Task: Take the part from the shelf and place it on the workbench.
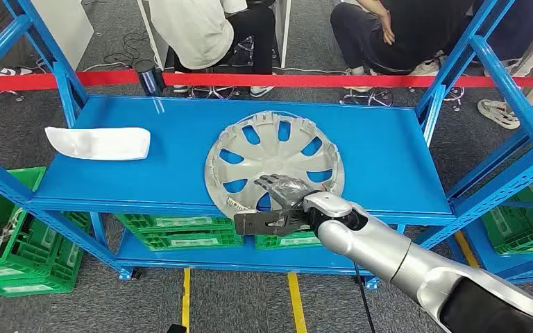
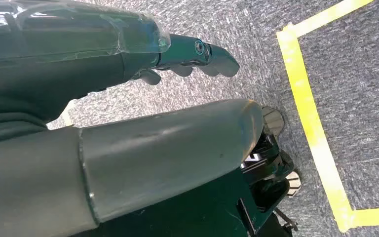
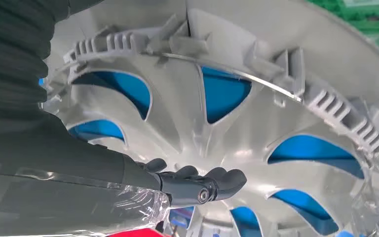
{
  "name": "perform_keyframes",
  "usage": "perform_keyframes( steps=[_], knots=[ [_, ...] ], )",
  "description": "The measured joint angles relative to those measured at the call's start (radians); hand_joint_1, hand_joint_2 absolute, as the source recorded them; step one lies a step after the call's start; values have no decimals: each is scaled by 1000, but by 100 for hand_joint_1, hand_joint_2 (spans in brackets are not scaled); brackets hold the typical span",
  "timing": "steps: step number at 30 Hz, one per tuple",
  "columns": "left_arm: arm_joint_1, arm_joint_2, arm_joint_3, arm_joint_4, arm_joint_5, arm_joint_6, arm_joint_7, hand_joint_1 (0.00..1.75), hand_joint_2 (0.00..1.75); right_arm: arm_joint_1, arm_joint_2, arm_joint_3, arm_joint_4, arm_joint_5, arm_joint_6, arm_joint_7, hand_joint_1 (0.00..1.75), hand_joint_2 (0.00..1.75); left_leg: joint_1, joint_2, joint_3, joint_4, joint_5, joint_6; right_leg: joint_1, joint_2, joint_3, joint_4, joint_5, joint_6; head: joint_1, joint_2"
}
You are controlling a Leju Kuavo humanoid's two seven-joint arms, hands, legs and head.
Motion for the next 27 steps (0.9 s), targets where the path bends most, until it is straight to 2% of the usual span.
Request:
perform_keyframes(
  steps=[6,7,10,11,27],
  knots=[
    [0,0,0,0,0,1,-1,0,0,-6,6,15,18,14,15,25,0,175,0,-1,0,0,0,0,0,0,0,0,0,0,0,0],
    [0,0,0,0,0,1,-1,0,0,-8,7,18,21,17,17,30,10,175,0,-1,0,0,0,0,0,0,0,0,0,0,0,0],
    [1,0,0,0,0,1,0,0,0,-13,10,22,31,24,22,37,141,175,0,-2,0,0,0,0,0,0,0,0,0,0,0,0],
    [1,0,0,0,0,1,0,0,0,-14,12,23,35,26,23,37,175,175,0,-2,0,0,0,0,0,0,0,0,0,0,0,0],
    [5,0,0,0,1,4,-1,0,0,-21,30,40,69,20,35,31,175,175,0,-4,0,0,1,0,0,-1,0,0,0,0,0,0]
  ],
)
